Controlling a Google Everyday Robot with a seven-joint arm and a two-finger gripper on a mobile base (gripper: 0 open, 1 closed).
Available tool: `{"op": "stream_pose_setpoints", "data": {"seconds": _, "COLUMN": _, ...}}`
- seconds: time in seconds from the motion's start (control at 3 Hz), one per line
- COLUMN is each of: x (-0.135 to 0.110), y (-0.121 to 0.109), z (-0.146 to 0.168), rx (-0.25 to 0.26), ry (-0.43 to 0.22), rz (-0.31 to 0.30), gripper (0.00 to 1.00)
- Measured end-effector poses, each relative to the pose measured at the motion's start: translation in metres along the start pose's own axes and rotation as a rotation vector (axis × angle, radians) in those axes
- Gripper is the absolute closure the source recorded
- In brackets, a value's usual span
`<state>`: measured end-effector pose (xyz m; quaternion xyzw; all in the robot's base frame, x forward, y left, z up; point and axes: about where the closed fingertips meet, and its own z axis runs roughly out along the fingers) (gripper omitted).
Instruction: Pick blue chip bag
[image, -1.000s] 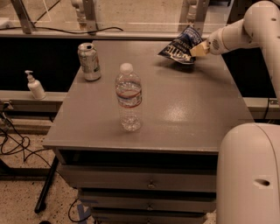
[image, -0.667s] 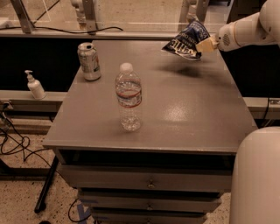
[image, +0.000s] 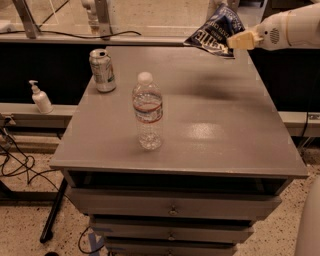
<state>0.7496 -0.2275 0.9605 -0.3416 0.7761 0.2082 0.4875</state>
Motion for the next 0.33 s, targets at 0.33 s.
{"op": "stream_pose_setpoints", "data": {"seconds": 0.33, "x": -0.0016, "y": 0.0019, "z": 0.0007, "rx": -0.005, "ry": -0.006, "rz": -0.001, "gripper": 1.0}}
